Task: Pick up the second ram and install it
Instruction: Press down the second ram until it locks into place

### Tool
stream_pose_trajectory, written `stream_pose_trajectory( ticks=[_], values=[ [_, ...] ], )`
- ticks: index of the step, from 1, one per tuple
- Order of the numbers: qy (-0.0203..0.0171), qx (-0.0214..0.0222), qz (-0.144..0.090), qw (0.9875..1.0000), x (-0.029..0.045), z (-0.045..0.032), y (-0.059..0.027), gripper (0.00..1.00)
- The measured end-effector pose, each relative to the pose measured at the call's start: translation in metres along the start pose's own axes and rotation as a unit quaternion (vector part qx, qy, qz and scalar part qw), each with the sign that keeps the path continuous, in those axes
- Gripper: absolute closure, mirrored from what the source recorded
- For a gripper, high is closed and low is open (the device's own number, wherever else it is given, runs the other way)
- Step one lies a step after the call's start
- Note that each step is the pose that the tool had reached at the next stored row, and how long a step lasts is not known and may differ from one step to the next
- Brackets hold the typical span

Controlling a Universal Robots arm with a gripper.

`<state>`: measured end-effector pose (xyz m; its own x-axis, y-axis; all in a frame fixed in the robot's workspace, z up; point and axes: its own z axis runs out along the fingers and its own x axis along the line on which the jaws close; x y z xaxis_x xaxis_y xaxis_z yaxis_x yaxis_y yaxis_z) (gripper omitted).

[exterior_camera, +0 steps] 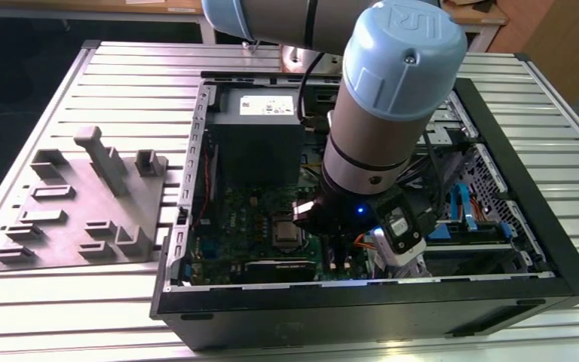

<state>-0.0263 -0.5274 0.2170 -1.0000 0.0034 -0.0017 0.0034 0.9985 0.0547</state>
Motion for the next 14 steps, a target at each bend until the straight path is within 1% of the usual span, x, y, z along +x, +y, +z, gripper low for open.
stream_pose_trajectory(
  ticks=[11, 13, 14],
  values=[
    [0.0, 0.0001, 0.0, 1.0, 0.0, 0.0, 0.0, 0.9],
    [-0.0004, -0.0012, 0.0, 1.0, -0.0001, -0.0021, 0.0005, 0.9],
    [-0.0003, -0.0009, 0.0, 1.0, -0.0001, -0.0044, 0.0005, 0.9]
  ],
)
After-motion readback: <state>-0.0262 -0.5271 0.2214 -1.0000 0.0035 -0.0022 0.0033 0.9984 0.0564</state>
